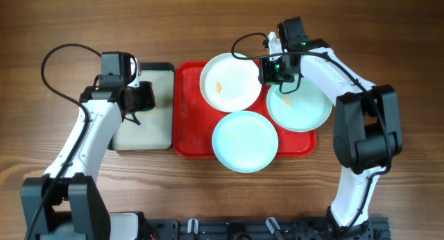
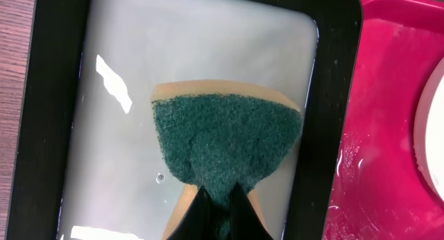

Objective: Clean dirty plates on tray and stack at the side

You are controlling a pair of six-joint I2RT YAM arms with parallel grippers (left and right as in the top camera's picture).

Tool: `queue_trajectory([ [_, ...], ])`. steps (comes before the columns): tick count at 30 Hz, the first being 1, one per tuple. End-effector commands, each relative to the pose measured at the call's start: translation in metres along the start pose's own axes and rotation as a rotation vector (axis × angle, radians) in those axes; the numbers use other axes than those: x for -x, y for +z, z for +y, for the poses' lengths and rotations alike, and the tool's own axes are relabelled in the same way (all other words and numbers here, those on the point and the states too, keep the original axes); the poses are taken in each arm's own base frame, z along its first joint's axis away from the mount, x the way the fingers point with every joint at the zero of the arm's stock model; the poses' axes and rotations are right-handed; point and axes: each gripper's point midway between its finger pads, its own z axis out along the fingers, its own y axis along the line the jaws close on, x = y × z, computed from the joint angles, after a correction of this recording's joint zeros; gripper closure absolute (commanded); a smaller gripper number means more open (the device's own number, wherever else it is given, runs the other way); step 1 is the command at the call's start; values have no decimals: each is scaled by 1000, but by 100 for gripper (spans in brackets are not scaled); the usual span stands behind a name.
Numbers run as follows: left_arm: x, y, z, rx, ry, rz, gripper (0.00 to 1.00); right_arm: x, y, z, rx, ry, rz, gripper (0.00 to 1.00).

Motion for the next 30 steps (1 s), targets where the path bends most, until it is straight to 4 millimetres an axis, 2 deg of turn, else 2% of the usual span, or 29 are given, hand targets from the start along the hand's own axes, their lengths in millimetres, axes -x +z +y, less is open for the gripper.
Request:
queue_trajectory([
  [1,1,-4,-5,-20,9,-8,96,-4,6,6,28,4,20,96],
  [11,7,-4,-5,-22,93,-33,96,-5,8,15,37,-15,20,96],
  [17,22,-5,-8,-31,97,-96,96,-6,11,24,49,-38,21,96],
  [20,25,-5,-9,-29,164,-111,96,-2,11,25,53,-43,6,96],
  [26,7,2,-12,-27,176,-53,96,-2,11,25,52,-43,6,96],
  [30,6,2,-12,-27,176,-47,96,-2,11,25,53,-42,6,96],
])
